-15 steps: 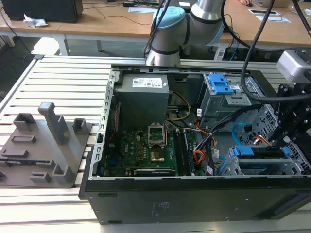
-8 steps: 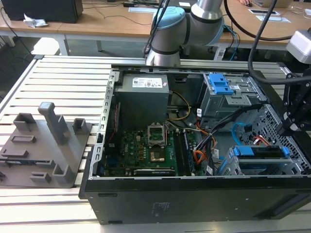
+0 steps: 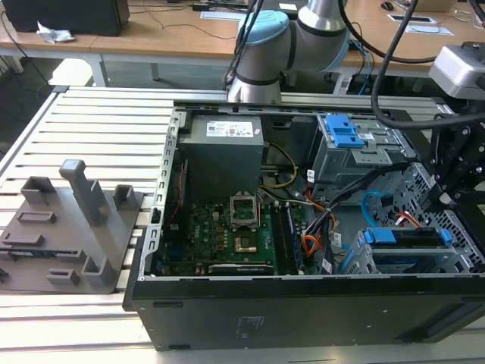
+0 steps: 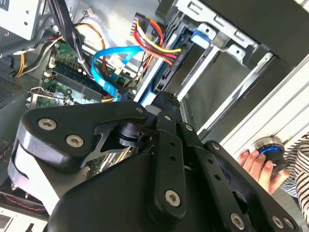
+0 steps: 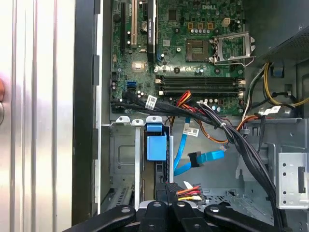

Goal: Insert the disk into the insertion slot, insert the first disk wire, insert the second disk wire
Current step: 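Insert the first disk wire, then insert the second disk wire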

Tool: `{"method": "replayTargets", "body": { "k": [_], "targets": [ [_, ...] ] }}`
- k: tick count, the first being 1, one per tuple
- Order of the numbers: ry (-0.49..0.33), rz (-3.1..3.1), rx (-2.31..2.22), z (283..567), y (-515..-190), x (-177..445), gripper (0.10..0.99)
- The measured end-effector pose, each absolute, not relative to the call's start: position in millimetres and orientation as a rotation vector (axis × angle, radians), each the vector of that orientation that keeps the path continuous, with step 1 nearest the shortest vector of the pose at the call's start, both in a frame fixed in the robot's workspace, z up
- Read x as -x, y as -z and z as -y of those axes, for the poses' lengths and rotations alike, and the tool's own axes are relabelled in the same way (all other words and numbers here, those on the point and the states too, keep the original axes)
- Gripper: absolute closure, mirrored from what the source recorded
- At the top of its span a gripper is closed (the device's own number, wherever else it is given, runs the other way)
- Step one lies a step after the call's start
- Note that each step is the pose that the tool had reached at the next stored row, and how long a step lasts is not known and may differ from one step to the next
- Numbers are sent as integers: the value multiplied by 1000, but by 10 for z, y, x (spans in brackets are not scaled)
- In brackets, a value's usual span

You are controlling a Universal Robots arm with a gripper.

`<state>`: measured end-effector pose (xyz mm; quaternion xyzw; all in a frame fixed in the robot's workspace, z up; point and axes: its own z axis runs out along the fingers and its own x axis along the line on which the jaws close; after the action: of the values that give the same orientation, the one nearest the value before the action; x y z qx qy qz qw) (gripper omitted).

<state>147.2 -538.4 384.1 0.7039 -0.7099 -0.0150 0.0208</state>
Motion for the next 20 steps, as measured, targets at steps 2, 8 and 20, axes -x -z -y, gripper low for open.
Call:
{"method": "replayTargets", "body": {
  "k": [2,8,20],
  "targets": [
    [47,2201,-2182,5384,-3840,-1424,980],
    [46,2201,-2182,5384,-3841,-1422,980],
    [47,2201,-2182,5384,-3841,-1421,784]
  ]
}}
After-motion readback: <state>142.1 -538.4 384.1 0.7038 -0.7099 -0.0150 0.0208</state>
